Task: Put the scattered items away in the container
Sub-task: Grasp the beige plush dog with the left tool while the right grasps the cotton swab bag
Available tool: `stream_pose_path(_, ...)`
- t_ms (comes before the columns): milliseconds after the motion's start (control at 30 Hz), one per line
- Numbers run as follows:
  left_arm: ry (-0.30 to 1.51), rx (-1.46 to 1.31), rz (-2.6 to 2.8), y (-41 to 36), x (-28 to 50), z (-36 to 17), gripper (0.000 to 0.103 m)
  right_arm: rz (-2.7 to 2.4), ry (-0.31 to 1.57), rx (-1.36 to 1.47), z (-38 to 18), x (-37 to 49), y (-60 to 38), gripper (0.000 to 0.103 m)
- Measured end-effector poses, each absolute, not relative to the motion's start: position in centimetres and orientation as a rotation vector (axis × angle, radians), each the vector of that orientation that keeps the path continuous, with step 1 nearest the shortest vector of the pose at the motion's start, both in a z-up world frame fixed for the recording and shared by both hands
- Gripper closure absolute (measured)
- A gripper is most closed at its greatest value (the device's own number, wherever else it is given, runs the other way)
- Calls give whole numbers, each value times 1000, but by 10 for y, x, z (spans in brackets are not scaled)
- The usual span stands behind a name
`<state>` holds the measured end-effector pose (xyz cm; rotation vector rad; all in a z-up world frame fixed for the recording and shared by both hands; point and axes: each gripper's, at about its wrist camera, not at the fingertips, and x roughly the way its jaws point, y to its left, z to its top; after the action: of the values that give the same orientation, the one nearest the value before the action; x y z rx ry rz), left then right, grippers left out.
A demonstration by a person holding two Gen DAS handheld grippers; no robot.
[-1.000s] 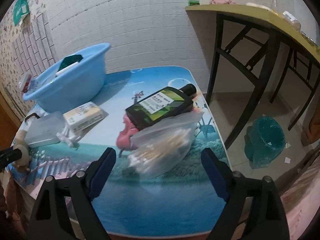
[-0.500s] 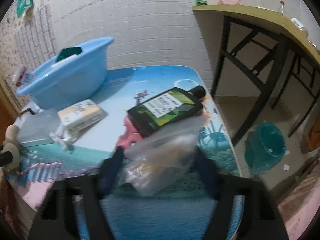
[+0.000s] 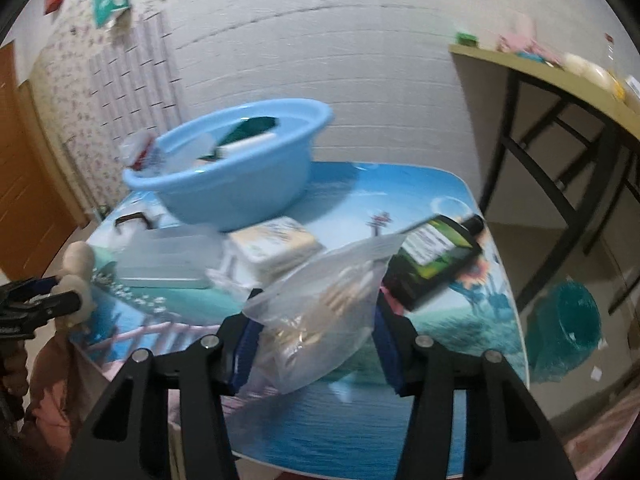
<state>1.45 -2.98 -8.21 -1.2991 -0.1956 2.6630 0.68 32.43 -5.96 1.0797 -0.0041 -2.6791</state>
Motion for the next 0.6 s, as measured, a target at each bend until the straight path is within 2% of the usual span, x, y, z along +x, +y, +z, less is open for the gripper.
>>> stream_pose_path(167,-214,-1324,2652,-34,14,-87,18,-2658,38,1101,-64,9,310,50)
stream_pose_path(267,-242,-1327,2646,-36,15,-87,18,-2651,39,1128,-68,9,309,44)
stream_pose_path(333,-246,-1328,2646,-36,16,-87,18,-2648,50,1142,-68,9,307,33)
stream_pose_path(600,-238,-1334,2667,-41,14,-87,17,-2639,110,1186,-77,15,306,30)
